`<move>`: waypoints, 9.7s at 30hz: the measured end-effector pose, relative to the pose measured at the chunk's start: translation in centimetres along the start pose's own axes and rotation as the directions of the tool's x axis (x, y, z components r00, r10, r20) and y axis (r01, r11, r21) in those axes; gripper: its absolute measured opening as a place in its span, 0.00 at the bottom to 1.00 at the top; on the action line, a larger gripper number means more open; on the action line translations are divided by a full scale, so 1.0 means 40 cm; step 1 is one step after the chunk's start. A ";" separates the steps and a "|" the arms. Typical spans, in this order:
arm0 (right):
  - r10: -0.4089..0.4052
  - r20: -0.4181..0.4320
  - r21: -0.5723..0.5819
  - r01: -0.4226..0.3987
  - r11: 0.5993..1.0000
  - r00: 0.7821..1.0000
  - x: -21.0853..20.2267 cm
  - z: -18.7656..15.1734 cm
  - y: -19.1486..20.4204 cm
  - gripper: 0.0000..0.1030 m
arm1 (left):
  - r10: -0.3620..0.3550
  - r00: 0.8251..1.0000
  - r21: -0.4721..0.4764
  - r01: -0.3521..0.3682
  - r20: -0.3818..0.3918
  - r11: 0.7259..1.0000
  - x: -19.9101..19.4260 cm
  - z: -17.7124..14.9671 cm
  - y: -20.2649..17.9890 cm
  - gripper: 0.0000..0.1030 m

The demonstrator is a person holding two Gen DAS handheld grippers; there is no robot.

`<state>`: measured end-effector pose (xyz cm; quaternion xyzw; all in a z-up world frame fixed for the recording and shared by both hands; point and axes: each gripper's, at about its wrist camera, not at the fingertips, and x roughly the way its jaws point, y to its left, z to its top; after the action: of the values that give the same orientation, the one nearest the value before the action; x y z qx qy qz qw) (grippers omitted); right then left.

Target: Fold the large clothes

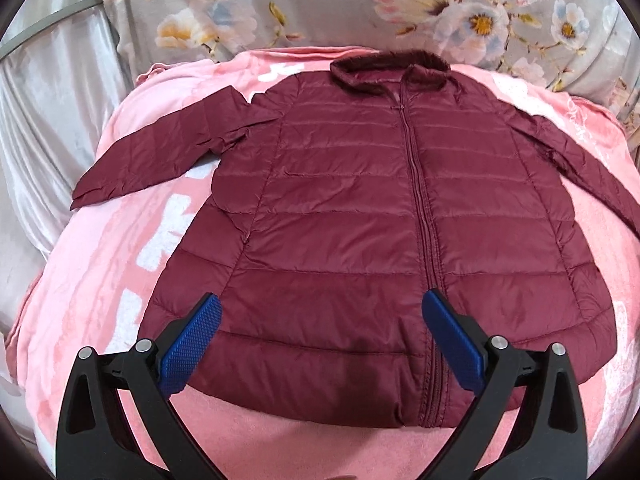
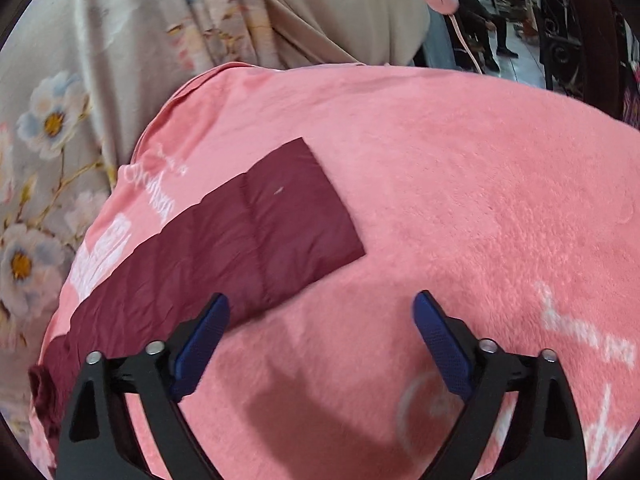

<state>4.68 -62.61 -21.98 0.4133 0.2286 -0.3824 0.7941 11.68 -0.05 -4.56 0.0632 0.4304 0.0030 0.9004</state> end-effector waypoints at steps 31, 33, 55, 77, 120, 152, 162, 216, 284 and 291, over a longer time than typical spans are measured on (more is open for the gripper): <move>0.577 -0.336 -0.572 -0.648 0.502 0.744 -0.309 -0.338 0.937 0.02 | 0.010 0.998 -0.161 0.000 0.059 0.987 0.068 0.108 0.135 0.92; 0.566 -0.401 -0.585 -0.677 0.447 0.720 -0.314 -0.428 0.997 0.02 | 0.017 0.998 -0.177 -0.006 0.060 0.984 0.070 0.110 0.157 0.92; 0.281 -0.730 -0.594 -0.782 0.188 0.622 -0.224 -1.041 1.097 0.02 | -0.009 0.997 -0.277 0.031 0.081 0.960 0.131 0.157 0.279 0.92; 0.400 -0.550 -0.548 -0.678 0.489 0.733 -0.235 -0.603 0.739 0.57 | -0.493 0.868 -0.463 0.414 -0.058 0.784 0.453 0.321 0.163 0.64; 0.272 -0.342 -0.616 -0.434 0.658 0.899 -0.167 -0.511 0.747 0.13 | -0.099 0.995 -0.165 0.101 0.018 0.981 0.467 0.245 0.069 0.09; 0.244 -0.420 -0.797 -0.484 0.361 0.874 -0.183 -0.859 0.924 0.07 | -0.270 0.943 -0.393 0.328 0.197 0.859 0.333 0.236 0.281 0.59; 0.249 -0.425 -0.790 -0.491 0.368 0.870 -0.186 -0.859 0.924 0.07 | 0.093 0.990 -0.744 0.017 0.106 0.668 0.337 0.218 0.882 0.68; 0.347 -0.429 -0.634 -0.551 0.542 0.834 -0.260 -0.628 0.764 0.32 | -0.431 0.900 0.006 0.431 0.069 0.902 0.351 0.445 -0.263 0.05; 0.234 -0.361 -0.660 -0.424 0.620 0.903 -0.048 -0.552 0.810 0.01 | -0.024 0.999 -0.455 0.037 0.035 0.890 0.556 0.290 0.377 0.04; 0.208 -0.427 -0.637 -0.455 0.622 0.880 -0.060 -0.528 0.808 0.03 | -0.016 0.999 -0.442 0.027 0.029 0.897 0.554 0.290 0.371 0.05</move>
<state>27.96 -32.25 -16.47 0.1581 0.4009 -0.0357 0.9017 35.37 14.70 -12.79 -0.1478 0.4080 0.0899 0.8964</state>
